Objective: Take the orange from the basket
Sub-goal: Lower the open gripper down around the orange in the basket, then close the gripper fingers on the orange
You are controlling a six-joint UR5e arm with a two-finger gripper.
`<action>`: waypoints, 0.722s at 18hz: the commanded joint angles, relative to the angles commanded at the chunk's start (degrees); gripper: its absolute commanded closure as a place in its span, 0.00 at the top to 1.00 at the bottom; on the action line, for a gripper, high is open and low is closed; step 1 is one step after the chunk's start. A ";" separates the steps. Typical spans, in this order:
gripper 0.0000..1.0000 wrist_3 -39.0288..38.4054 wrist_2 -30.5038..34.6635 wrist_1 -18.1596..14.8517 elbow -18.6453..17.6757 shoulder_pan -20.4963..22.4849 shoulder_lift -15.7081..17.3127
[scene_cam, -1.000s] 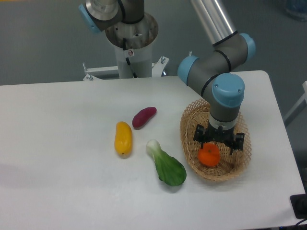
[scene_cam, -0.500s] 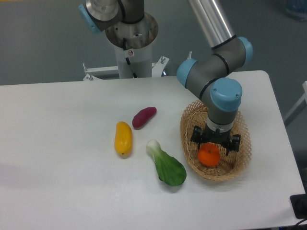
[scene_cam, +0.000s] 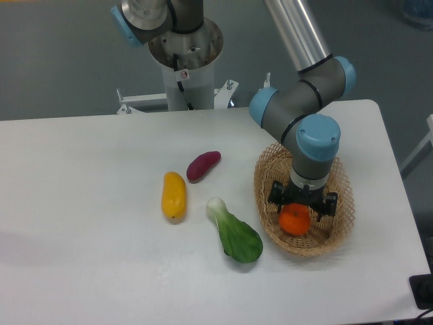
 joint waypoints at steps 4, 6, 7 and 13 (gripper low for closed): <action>0.94 -0.09 0.35 0.36 0.00 -0.01 0.00; 0.92 0.00 0.35 0.36 -0.09 -0.09 0.00; 0.92 0.00 0.35 0.36 -0.17 -0.09 0.00; 0.77 -0.26 0.44 0.36 -0.09 -0.09 0.08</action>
